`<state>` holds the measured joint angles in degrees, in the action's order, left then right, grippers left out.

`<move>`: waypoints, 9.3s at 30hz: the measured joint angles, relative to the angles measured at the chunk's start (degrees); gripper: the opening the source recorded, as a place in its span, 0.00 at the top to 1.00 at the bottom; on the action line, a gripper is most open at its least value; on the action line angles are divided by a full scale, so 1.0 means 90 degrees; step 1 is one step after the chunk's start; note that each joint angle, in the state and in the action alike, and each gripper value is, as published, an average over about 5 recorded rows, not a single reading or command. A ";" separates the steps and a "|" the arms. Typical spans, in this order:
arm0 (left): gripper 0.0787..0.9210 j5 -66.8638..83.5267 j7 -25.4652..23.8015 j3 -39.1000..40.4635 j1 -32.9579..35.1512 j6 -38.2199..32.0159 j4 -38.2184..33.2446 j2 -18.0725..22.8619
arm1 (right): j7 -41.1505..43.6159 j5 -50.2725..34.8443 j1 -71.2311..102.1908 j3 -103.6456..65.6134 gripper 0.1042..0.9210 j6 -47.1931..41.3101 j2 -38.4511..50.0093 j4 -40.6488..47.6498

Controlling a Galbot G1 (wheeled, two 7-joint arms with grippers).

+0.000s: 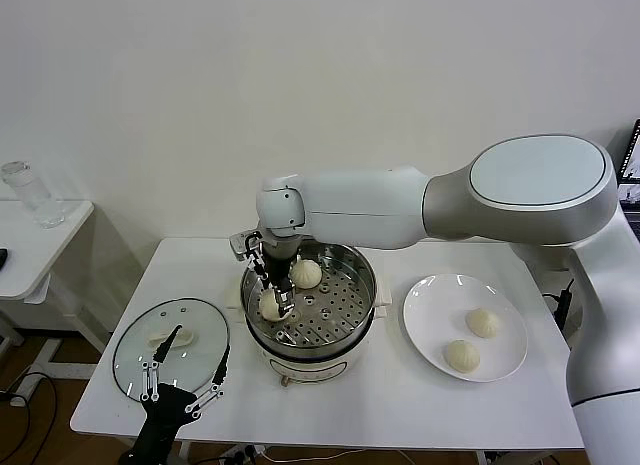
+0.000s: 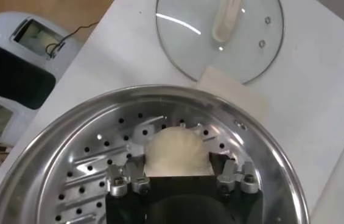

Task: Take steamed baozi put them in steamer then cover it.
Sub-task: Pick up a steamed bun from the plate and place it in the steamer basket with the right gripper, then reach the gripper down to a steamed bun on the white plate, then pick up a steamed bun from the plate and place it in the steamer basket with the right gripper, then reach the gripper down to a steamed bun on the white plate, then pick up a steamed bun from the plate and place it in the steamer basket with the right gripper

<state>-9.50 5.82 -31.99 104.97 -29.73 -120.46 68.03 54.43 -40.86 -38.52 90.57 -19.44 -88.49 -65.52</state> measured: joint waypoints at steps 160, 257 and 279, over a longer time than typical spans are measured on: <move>0.12 -0.0004 0.0195 -0.0046 -0.0144 -0.0091 0.0173 0.0135 | 0.1372 0.5650 0.0618 -0.1444 0.12 0.5304 0.1891 -0.2523; 0.12 0.0019 0.0173 -0.0081 -0.0194 -0.0062 0.0200 0.0070 | 0.1611 0.3659 0.2185 -0.2976 0.30 0.2436 0.5101 0.1253; 0.12 -0.0039 0.0151 0.0131 -0.0362 -0.0092 0.0280 0.0121 | 0.2114 0.1441 -0.0792 -0.0953 0.30 0.1150 0.3053 -0.0651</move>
<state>-9.86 7.17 -30.81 101.71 -30.56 -117.94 69.12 73.46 -27.89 -45.65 81.99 -9.09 -61.02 -71.38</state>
